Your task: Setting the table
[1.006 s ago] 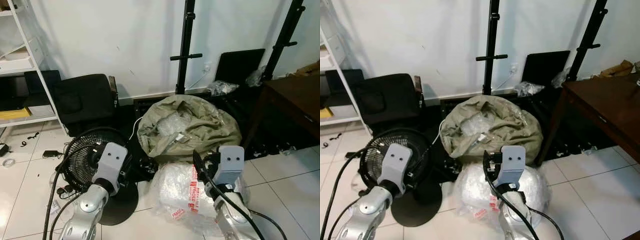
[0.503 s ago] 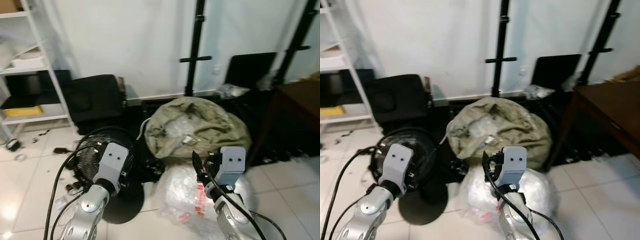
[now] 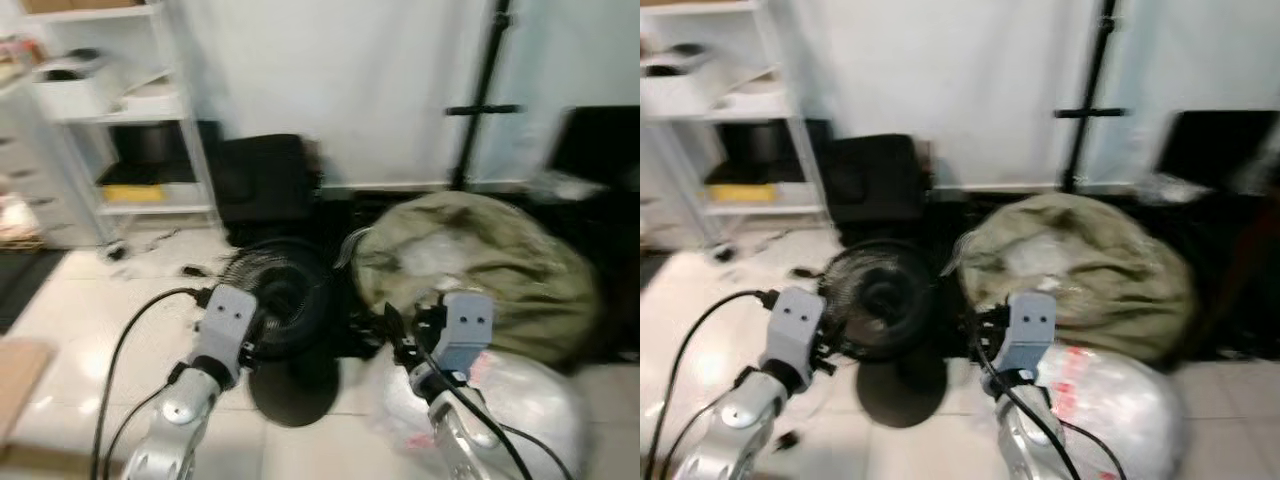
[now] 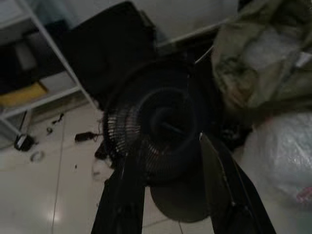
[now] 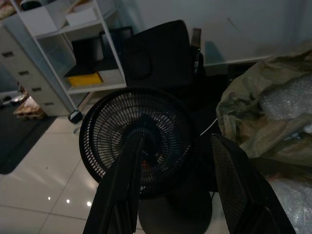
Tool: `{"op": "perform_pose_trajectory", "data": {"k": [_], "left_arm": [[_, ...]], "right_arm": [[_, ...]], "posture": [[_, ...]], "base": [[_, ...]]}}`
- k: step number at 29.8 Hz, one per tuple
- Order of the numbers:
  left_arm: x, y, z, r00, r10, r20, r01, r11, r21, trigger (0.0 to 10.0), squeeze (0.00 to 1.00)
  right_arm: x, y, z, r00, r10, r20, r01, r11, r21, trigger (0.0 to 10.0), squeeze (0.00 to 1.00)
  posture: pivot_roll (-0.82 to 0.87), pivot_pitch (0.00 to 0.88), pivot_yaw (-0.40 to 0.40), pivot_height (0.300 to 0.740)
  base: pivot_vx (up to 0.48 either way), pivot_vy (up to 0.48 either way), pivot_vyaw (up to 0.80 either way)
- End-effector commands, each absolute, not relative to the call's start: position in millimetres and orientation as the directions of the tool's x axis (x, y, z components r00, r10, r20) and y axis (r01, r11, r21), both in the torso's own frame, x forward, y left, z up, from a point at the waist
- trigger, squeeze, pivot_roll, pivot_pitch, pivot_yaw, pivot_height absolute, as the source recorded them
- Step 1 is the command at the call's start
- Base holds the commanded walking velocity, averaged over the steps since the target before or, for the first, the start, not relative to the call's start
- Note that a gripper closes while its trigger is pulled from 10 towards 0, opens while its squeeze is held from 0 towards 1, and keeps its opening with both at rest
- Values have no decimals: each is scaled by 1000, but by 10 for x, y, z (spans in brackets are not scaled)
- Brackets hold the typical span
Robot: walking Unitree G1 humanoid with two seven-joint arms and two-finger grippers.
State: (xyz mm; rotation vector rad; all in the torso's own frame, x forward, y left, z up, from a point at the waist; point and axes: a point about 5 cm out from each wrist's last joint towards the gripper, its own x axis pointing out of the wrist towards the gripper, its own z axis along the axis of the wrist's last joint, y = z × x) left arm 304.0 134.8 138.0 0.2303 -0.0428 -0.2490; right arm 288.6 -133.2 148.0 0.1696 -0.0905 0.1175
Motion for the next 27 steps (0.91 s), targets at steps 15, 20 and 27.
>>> {"op": "perform_pose_trajectory", "data": {"k": [15, 20, 27], "left_arm": [[3013, 1380, 1326, 969, -245, -16, 242, 942, 234, 10000, 0], [3010, 1378, 1328, 970, -243, -17, 240, 942, 234, 10000, 0], [3001, 1388, 1317, 971, -239, -21, 237, 943, 235, 10000, 0]], "right_arm": [[2856, -1279, 1459, 988, 125, 88, -139, 973, 183, 10000, 0], [2851, -1283, 1461, 988, 127, 86, -141, 973, 183, 10000, 0], [2846, -1265, 1458, 987, 136, 84, -149, 971, 186, 10000, 0]], "posture": [[62, 82, 116, 740], [64, 84, 115, 740], [65, 83, 114, 740]], "base": [[0, 0, 775], [0, 0, 775], [0, 0, 775]]}}
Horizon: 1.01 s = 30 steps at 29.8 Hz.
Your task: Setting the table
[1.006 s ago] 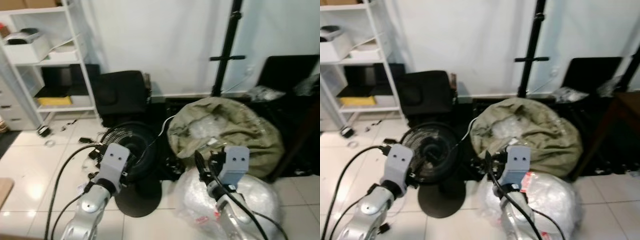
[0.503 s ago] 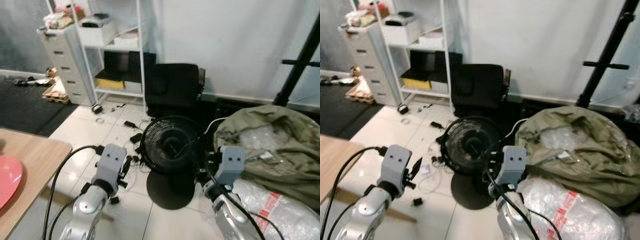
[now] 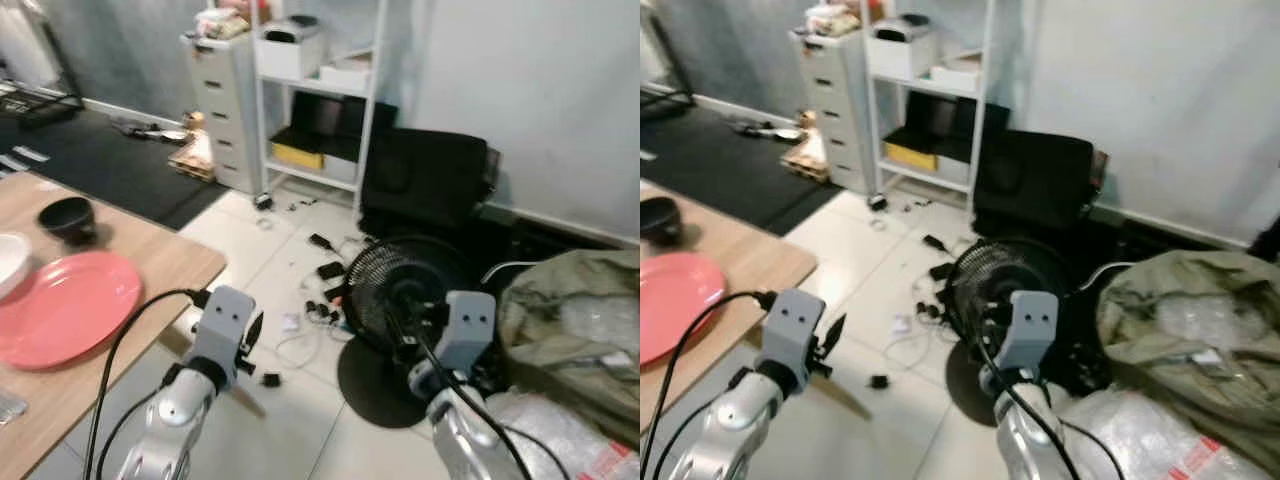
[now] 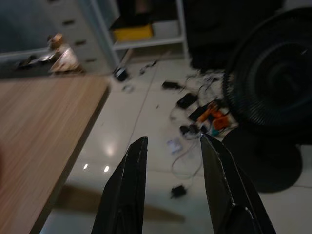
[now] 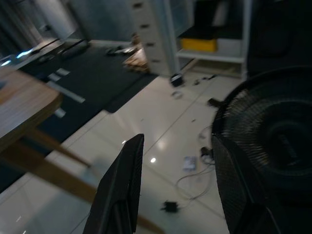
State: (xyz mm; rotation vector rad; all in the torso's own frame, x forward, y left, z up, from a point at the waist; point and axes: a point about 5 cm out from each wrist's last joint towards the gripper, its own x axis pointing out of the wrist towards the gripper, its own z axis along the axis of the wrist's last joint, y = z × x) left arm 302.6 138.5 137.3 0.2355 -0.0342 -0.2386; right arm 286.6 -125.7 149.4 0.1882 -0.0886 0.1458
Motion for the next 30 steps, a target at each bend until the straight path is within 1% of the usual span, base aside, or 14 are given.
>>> {"op": "perform_pose_trajectory", "data": {"k": [1, 27, 30], "left_arm": [[3001, 1388, 1317, 971, -239, -21, 237, 943, 235, 10000, 0], [3000, 1410, 1318, 974, -223, -29, 224, 945, 239, 10000, 0], [3018, 1433, 1360, 977, -211, -13, 208, 947, 243, 10000, 0]], "right_arm": [[2846, -1265, 1458, 987, 136, 84, -149, 971, 186, 10000, 0], [2837, -1248, 1471, 986, 145, 88, -160, 967, 200, 10000, 0], [2837, -1246, 1486, 985, 144, 93, -161, 966, 203, 10000, 0]], "posture": [[65, 83, 114, 740], [67, 94, 112, 740], [70, 93, 114, 740]], "base": [[0, 0, 775], [0, 0, 784], [0, 0, 788]]}}
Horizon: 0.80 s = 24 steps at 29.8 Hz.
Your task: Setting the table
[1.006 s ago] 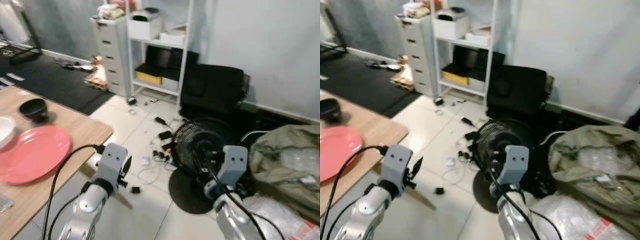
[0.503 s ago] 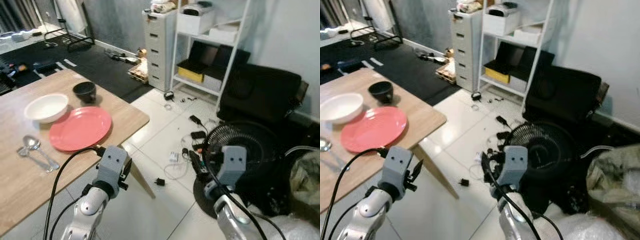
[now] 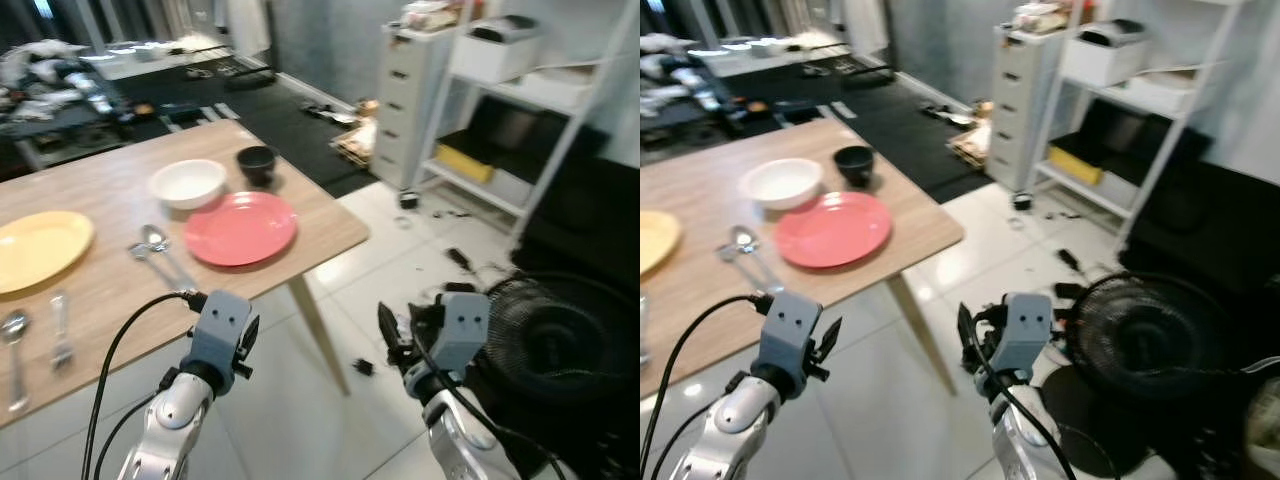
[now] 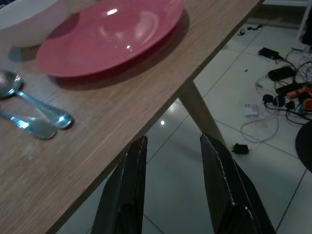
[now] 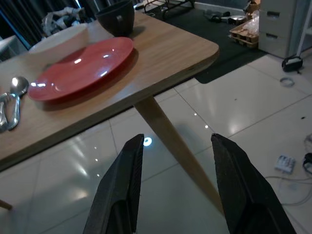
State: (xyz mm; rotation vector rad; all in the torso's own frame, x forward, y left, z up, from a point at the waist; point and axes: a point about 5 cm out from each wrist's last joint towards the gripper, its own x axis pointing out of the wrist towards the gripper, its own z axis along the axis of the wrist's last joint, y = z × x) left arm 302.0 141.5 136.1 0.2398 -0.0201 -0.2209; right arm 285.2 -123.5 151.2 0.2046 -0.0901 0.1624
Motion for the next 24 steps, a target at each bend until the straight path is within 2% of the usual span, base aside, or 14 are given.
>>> {"op": "perform_pose_trajectory", "data": {"k": [1, 10, 19, 24], "left_arm": [[3026, 1444, 1379, 979, -206, -7, 201, 948, 245, 10000, 0], [3177, 1618, 1760, 985, -136, 103, 102, 954, 282, 10000, 0], [3202, 1617, 1803, 986, -126, 112, 91, 957, 276, 10000, 0], [3232, 1630, 1783, 991, -93, 97, 64, 961, 269, 10000, 0]], "right_arm": [[2836, -1245, 1491, 985, 144, 95, -161, 966, 204, 10000, 0], [2896, -1270, 1670, 979, 126, 161, -161, 962, 221, 10000, 0], [2925, -1326, 1674, 984, 77, 158, -118, 957, 266, 10000, 0], [2944, -1409, 1680, 988, 7, 153, -59, 937, 343, 10000, 0]], "posture": [[70, 93, 114, 740], [82, 81, 114, 740], [84, 69, 112, 740], [79, 59, 114, 740]], "base": [[0, 0, 788], [0, 0, 788], [0, 0, 786], [0, 0, 86]]}}
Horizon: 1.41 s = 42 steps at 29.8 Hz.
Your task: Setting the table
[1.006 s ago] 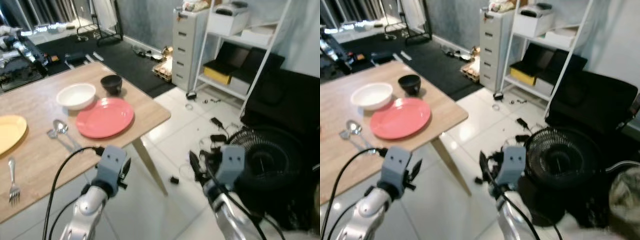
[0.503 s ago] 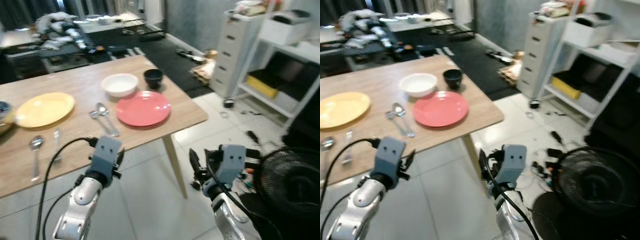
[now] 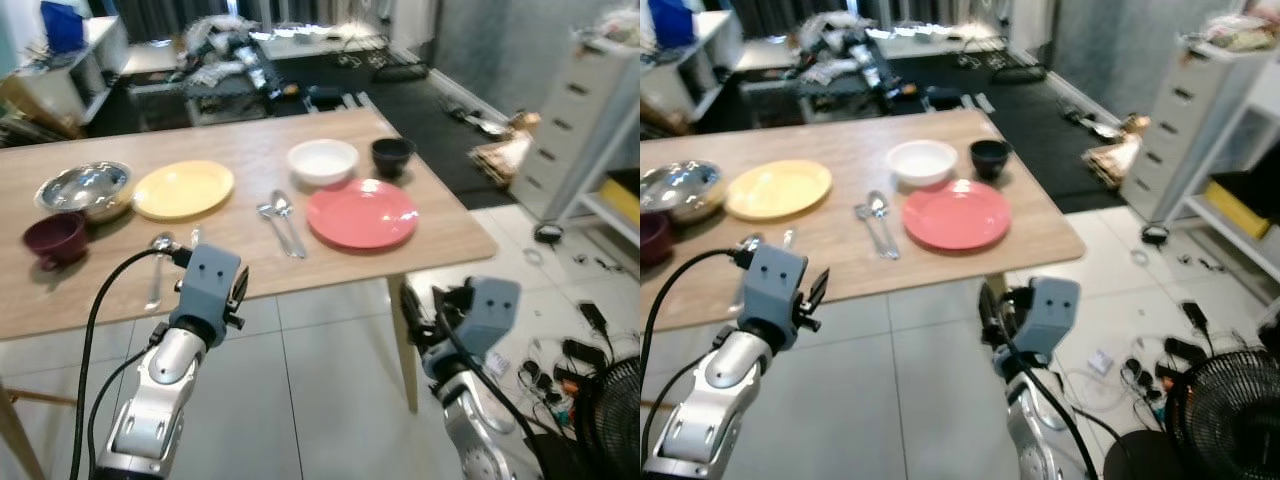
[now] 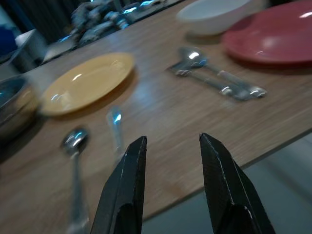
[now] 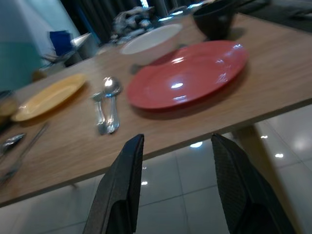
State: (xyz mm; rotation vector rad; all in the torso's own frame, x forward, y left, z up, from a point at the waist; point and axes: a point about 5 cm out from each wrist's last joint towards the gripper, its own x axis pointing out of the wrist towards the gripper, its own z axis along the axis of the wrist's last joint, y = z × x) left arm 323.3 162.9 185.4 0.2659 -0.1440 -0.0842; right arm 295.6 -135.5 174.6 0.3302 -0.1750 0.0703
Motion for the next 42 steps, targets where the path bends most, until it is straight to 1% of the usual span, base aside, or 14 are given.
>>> {"op": "perform_pose_trajectory", "data": {"k": [1, 4, 10, 37, 39, 42], "left_arm": [[3238, 1631, 1774, 992, -81, 94, 54, 964, 261, 10000, 0], [3243, 1600, 1758, 993, -70, 91, 45, 967, 251, 10000, 0], [3224, 1551, 1748, 992, -90, 92, 63, 964, 259, 10000, 0], [3209, 1544, 1785, 988, -105, 109, 69, 954, 292, 10000, 0], [3201, 1525, 1788, 986, -131, 100, 94, 947, 308, 10000, 0], [3122, 1442, 1839, 956, -282, 84, 234, 902, 362, 10000, 0]], "right_arm": [[2947, -1418, 1697, 987, 0, 160, -57, 934, 353, 10000, 0], [2952, -1436, 1736, 984, -12, 176, -56, 926, 374, 10000, 0], [2952, -1433, 1749, 983, -10, 185, -61, 926, 372, 10000, 0], [2944, -1396, 1698, 985, 4, 174, -69, 927, 369, 10000, 0], [2943, -1397, 1696, 985, 4, 173, -68, 927, 368, 10000, 0], [2941, -1409, 1708, 983, 12, 181, -73, 938, 339, 10000, 0]], "posture": [[79, 59, 114, 740], [78, 57, 113, 740], [79, 57, 112, 740], [89, 72, 120, 740], [89, 72, 120, 740], [92, 76, 120, 740]], "base": [[371, 0, 0], [434, 0, 0], [471, 0, 0], [466, 0, 0], [0, 0, 0], [0, 0, 0]]}}
